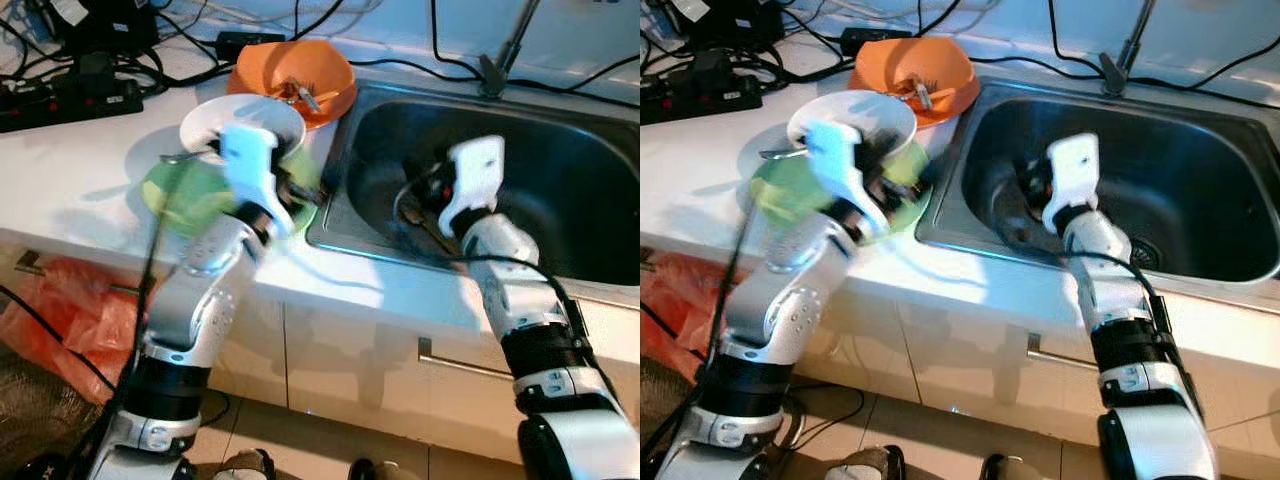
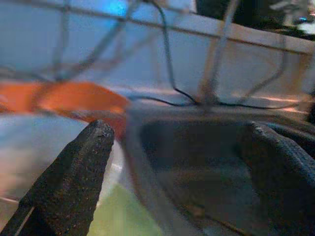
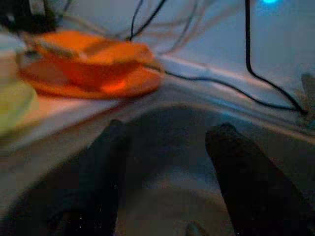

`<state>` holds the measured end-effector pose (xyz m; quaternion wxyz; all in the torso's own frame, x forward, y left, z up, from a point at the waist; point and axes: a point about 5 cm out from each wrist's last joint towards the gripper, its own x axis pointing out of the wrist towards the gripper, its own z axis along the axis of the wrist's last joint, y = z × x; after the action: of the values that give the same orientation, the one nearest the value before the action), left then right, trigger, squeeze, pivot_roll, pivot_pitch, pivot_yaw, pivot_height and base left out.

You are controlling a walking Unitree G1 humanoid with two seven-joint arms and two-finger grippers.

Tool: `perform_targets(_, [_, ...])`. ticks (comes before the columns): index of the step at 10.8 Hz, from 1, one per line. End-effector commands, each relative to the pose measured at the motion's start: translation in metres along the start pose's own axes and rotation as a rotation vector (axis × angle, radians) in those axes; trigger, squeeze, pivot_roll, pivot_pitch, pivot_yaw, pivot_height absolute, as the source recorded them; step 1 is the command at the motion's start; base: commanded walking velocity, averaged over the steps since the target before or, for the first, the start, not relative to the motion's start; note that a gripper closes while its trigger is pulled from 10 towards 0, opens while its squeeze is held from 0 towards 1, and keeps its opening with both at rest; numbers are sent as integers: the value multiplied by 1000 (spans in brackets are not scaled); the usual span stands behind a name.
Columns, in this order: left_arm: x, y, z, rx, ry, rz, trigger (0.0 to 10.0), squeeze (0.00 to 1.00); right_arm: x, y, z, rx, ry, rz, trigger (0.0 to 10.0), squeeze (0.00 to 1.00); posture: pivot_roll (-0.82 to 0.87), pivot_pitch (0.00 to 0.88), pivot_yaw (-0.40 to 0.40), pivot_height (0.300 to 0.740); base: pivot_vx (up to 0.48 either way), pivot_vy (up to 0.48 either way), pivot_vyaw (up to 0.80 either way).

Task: Kitchen organization

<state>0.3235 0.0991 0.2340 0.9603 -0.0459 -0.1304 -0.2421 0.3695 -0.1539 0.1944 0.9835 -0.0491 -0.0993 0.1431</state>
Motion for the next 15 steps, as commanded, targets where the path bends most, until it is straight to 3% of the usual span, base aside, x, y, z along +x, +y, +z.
perform_targets(1, [2,3,16,91,-85,39,10000,1000,-4,-2,3,58,-18,-7,10000,1000,96,122,-31,740,0,0,0])
perform_targets(3, [0,10,36,207,-196,114,10000,1000,-9,4,5,112,-28,15,10000,1000,97,121,-34,740,0,0,0])
perform_targets(4, [-9,29,39,248,-231,278,10000,1000,-13,14,1,114,0,79,10000,745,98,121,-35,740,0,0,0])
perform_targets(5, [-16,40,39,260,-237,372,10000,1000,-16,17,1,119,1,94,10000,0,98,122,-36,740,0,0,0])
perform_targets(7, [-27,58,34,254,-213,526,10000,1000,-18,24,3,134,0,140,10000,0,100,120,-38,740,0,0,0])
perform_targets(8, [-28,61,30,230,-195,544,10000,1000,-18,26,5,134,-4,154,10000,0,100,119,-39,740,0,0,0])
perform_targets(12, [-27,68,-5,18,-48,614,10000,1000,-26,43,13,131,-24,305,10000,0,91,116,-38,740,0,0,0])
perform_targets(14, [-22,66,-10,-59,-35,595,10000,702,-36,55,16,129,-18,427,10000,0,87,116,-35,740,0,0,0])
perform_targets(15, [-19,63,-10,-64,-33,563,10000,396,-39,56,15,127,-9,445,10000,0,86,116,-34,740,0,0,0])
